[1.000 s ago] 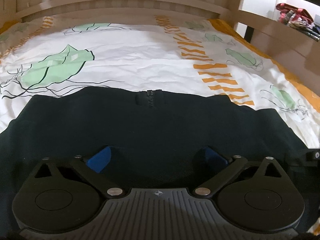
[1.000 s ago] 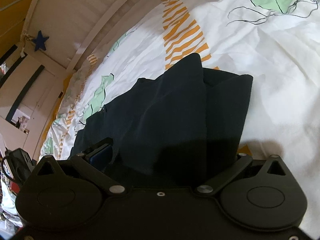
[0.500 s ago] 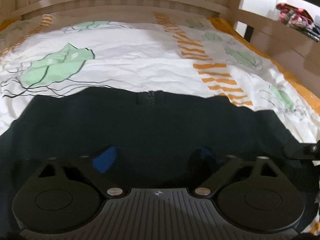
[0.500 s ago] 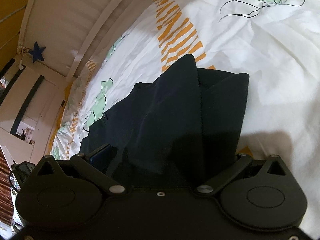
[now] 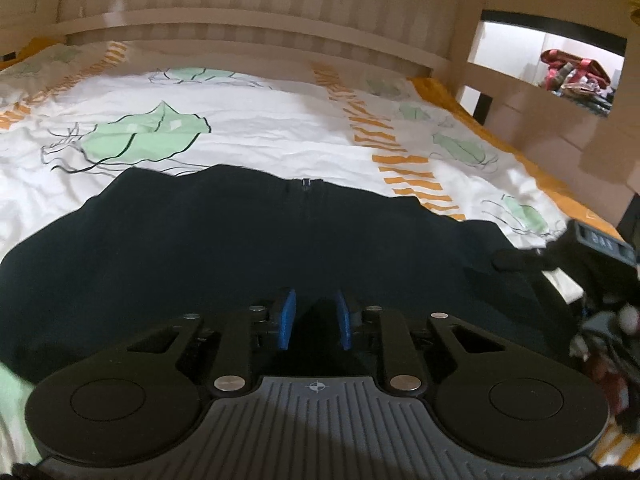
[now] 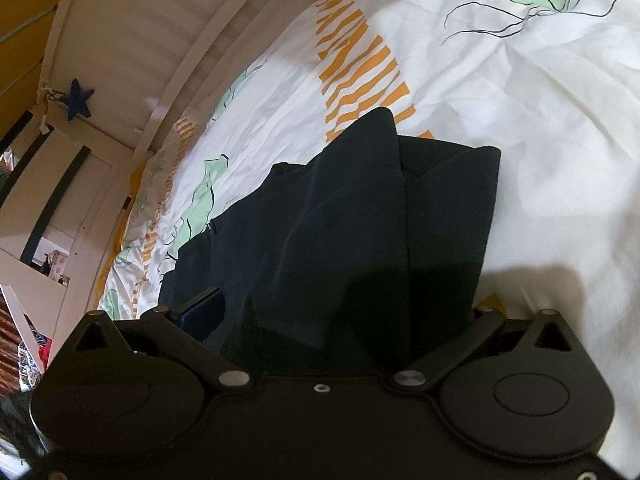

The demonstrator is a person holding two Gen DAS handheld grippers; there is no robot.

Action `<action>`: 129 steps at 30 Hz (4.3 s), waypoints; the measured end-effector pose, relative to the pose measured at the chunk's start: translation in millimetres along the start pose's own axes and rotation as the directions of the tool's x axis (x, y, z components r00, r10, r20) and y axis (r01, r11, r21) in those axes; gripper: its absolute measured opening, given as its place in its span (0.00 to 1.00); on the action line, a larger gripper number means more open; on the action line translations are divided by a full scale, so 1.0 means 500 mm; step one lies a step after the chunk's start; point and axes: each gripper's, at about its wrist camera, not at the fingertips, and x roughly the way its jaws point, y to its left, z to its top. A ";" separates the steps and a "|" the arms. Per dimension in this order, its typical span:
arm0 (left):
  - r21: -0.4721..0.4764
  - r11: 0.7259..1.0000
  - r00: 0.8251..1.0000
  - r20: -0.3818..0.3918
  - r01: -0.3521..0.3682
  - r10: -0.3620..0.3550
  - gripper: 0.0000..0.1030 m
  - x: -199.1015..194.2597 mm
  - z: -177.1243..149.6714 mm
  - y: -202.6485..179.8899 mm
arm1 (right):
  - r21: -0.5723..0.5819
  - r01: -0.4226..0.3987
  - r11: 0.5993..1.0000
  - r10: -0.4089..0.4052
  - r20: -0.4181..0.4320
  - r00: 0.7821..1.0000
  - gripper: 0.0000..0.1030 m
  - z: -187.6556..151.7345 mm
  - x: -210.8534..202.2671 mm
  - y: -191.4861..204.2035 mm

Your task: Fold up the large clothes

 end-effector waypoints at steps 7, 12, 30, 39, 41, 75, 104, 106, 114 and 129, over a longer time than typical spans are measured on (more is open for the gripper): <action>-0.027 1.000 1.000 -0.015 -0.012 0.012 0.22 0.000 -0.051 0.013 | -0.009 -0.003 1.000 0.003 0.002 1.000 1.00 -0.001 0.000 -0.002; -0.010 1.000 1.000 -0.023 -0.022 0.022 0.22 0.017 -0.053 0.012 | -0.020 -0.006 1.000 0.006 0.003 1.000 1.00 -0.002 -0.001 -0.002; -0.024 1.000 1.000 -0.018 -0.010 0.010 0.22 0.011 -0.065 0.014 | -0.064 0.006 0.998 -0.009 -0.053 0.999 0.64 -0.030 -0.037 0.002; -0.036 0.999 1.000 -0.024 0.005 -0.006 0.22 0.013 -0.064 0.024 | -0.098 -0.065 0.993 0.066 0.000 0.998 0.29 -0.020 -0.080 0.044; -0.047 0.999 1.000 -0.022 0.012 -0.013 0.22 0.012 -0.066 0.027 | -0.112 -0.087 0.990 0.088 0.013 0.996 0.28 -0.016 -0.091 0.069; -0.260 0.961 0.995 -0.009 0.091 -0.096 0.18 -0.123 -0.128 0.147 | -0.422 -0.215 0.881 0.019 -0.424 0.906 0.43 -0.146 0.354 0.533; -0.062 0.992 0.960 0.249 -0.113 0.125 0.24 -0.194 0.039 0.218 | -0.597 -0.105 0.796 0.078 -0.071 0.994 0.91 -0.079 0.124 0.479; -0.063 0.990 0.960 0.244 -0.129 0.140 0.25 -0.194 0.045 0.239 | -0.680 -0.077 0.729 0.047 -0.063 0.997 0.91 -0.113 0.133 0.495; -0.210 0.968 0.986 0.057 -0.140 0.155 0.25 -0.133 0.000 0.319 | -0.820 -0.004 0.572 -0.068 -0.052 0.996 0.88 -0.238 0.194 0.450; -0.265 0.957 0.987 0.069 -0.122 0.144 0.26 -0.120 -0.017 0.338 | -0.746 -0.072 0.662 0.096 -0.011 0.995 0.84 -0.169 0.146 0.478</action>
